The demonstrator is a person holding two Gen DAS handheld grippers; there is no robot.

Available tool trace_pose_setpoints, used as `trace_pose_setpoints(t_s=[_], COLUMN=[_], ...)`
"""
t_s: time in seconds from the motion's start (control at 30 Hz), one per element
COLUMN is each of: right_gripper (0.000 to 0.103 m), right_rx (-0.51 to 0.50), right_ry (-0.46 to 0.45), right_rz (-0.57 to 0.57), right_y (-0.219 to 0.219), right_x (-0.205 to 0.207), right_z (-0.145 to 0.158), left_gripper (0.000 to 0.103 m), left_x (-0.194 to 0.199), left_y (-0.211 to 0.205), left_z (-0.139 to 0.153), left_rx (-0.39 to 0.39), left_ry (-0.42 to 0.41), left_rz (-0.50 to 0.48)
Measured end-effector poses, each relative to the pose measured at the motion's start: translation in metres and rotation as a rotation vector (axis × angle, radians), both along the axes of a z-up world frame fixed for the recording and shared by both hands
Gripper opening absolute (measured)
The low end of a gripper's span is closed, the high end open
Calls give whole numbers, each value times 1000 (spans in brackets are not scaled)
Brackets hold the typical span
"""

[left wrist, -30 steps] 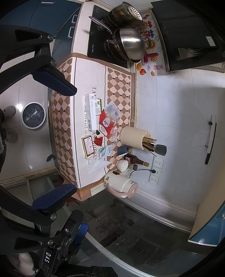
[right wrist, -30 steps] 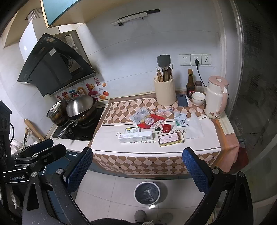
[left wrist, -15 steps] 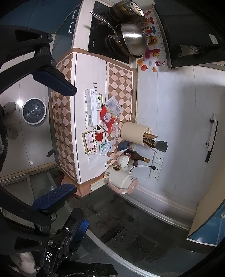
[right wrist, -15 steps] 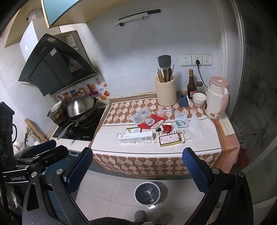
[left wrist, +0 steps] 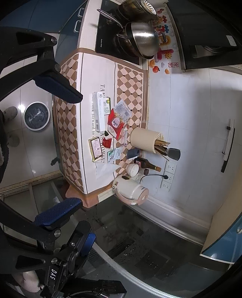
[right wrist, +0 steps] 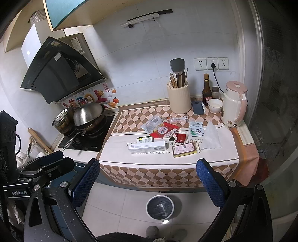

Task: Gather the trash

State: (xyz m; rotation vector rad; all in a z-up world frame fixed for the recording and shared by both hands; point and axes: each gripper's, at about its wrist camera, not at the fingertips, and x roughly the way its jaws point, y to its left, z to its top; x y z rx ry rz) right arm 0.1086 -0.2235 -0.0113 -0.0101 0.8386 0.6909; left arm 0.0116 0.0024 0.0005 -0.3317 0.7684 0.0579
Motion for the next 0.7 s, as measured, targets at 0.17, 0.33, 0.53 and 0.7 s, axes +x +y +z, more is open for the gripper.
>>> trace_pose_setpoints(t_s=[0.17, 0.33, 0.53, 0.7], right_gripper=[103, 103, 103, 103], right_rx=[3, 2, 1, 5], right_ry=[2, 2, 3, 7], right_rz=[2, 1, 2, 3], right_y=[-2, -2, -1, -2], right_x=[0, 1, 2, 2], right_z=[-1, -1, -1, -1], left_gripper=[103, 103, 103, 103], left_x=[1, 2, 2, 2], left_y=[-1, -2, -2, -6], left_z=[2, 2, 2, -1], left_rx=[4, 4, 2, 0], left_ry=[2, 2, 4, 9], left_rz=[-1, -1, -1, -2])
